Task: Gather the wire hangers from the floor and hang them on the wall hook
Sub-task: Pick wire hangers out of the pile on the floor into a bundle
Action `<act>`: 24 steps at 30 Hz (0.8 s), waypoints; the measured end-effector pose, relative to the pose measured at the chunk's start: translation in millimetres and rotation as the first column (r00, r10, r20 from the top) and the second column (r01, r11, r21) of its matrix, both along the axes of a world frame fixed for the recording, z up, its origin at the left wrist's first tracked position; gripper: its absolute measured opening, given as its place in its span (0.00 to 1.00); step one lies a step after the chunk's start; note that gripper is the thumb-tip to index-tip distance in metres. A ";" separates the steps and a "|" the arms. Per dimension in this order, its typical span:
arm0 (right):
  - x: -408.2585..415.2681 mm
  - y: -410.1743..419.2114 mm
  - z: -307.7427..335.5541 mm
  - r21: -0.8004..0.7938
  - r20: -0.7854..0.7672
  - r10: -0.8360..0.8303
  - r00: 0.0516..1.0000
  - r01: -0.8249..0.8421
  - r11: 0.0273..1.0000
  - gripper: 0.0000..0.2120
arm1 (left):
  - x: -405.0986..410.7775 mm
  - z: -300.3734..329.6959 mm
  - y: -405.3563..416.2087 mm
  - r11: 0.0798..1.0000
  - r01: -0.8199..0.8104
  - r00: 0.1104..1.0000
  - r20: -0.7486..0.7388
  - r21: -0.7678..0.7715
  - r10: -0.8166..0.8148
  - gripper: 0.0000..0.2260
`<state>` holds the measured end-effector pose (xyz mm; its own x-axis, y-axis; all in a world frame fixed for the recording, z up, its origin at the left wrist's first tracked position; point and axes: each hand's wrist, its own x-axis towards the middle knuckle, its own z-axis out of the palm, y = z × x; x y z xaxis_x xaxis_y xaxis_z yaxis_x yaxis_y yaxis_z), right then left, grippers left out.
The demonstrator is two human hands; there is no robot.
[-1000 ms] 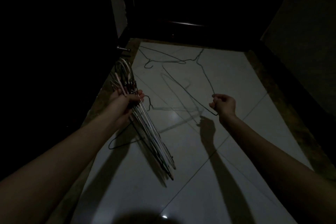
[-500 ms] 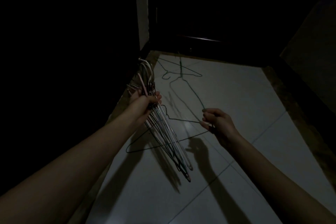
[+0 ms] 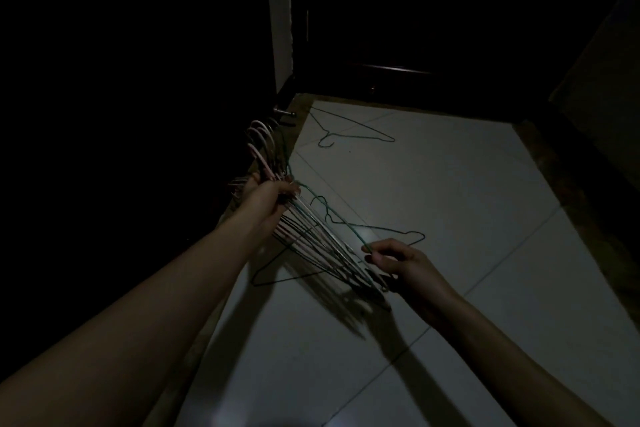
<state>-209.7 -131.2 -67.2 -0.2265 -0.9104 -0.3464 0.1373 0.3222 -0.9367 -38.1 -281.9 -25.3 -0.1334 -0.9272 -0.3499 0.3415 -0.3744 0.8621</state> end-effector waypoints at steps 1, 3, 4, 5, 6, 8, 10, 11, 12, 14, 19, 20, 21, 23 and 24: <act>0.6 -0.9 -1.3 0.004 -0.011 0.013 1.000 -0.013 1.000 0.07 | 1.1 -1.7 -1.0 1.000 0.002 1.000 -0.026 0.008 -0.002 0.20; 1.6 -2.9 -3.8 0.000 0.003 0.024 1.000 -0.024 1.000 0.08 | 2.0 -4.0 -2.2 1.000 0.013 0.999 -0.051 0.018 -0.012 0.19; 2.0 -3.6 -4.8 -0.003 0.015 0.026 1.000 -0.026 1.000 0.08 | 2.1 -4.9 -2.0 1.000 0.017 0.999 -0.033 0.015 -0.017 0.18; 1.9 -4.7 -7.0 -0.008 0.020 0.032 0.999 -0.031 0.999 0.09 | 2.0 -5.3 -1.6 1.000 0.022 1.000 -0.013 0.009 -0.022 0.18; 1.6 -5.6 -8.8 -0.013 0.017 0.042 0.999 -0.041 0.999 0.09 | 1.7 -4.9 -1.1 1.000 0.023 1.000 -0.002 0.002 -0.023 0.20; 0.3 -7.0 -12.2 -0.017 -0.001 0.080 0.997 -0.080 0.997 0.09 | 0.6 -3.9 -0.1 1.000 0.013 1.000 0.014 -0.015 -0.013 0.22; -3.1 -7.6 -16.4 -0.023 -0.045 0.125 0.991 -0.126 0.992 0.09 | 0.5 -4.1 -0.2 1.000 0.011 1.000 0.028 -0.015 -0.011 0.22; -6.6 -8.3 -19.2 -0.030 -0.102 0.141 0.985 -0.144 0.989 0.08 | 0.9 -5.1 -1.3 1.000 0.010 0.999 0.033 -0.009 -0.010 0.22; -10.4 -9.9 -21.5 -0.039 -0.168 0.147 0.975 -0.156 0.987 0.08 | 1.5 -5.9 -2.0 1.000 0.011 0.999 0.039 -0.005 -0.011 0.22; -20.8 -17.0 -29.7 -0.050 -0.265 0.125 0.956 -0.143 0.988 0.08 | 2.7 -7.7 -2.9 1.000 0.023 0.997 0.070 0.002 -0.023 0.22; -44.8 -55.0 -67.5 -0.002 -0.450 0.029 0.892 -0.033 0.999 0.10 | 4.4 -18.8 -8.3 1.000 0.022 0.995 0.097 0.018 -0.024 0.23; -47.9 -62.9 -75.5 -0.004 -0.477 0.013 0.879 -0.016 1.000 0.10 | 4.0 -21.2 -9.6 1.000 0.020 0.995 0.096 0.022 -0.022 0.23; -51.3 -70.7 -84.2 -0.008 -0.507 -0.001 0.862 -0.003 1.000 0.10 | 3.7 -23.4 -10.8 1.000 0.019 0.995 0.099 0.024 -0.021 0.22; -55.1 -83.9 -97.0 -0.016 -0.557 -0.031 0.830 0.026 1.000 0.11 | 3.0 -26.5 -12.1 1.000 0.024 0.995 0.098 0.019 -0.026 0.21; -56.5 -89.7 -103.2 -0.024 -0.570 -0.054 0.820 0.049 0.998 0.11 | 2.6 -27.5 -12.3 0.999 0.032 0.995 0.097 0.017 -0.033 0.21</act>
<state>-266.2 -220.9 -170.4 -0.4280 -0.8939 -0.1336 -0.4054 0.3219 -0.8555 -35.4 -294.2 -52.8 -0.1281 -0.9175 -0.3766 0.2442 -0.3972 0.8847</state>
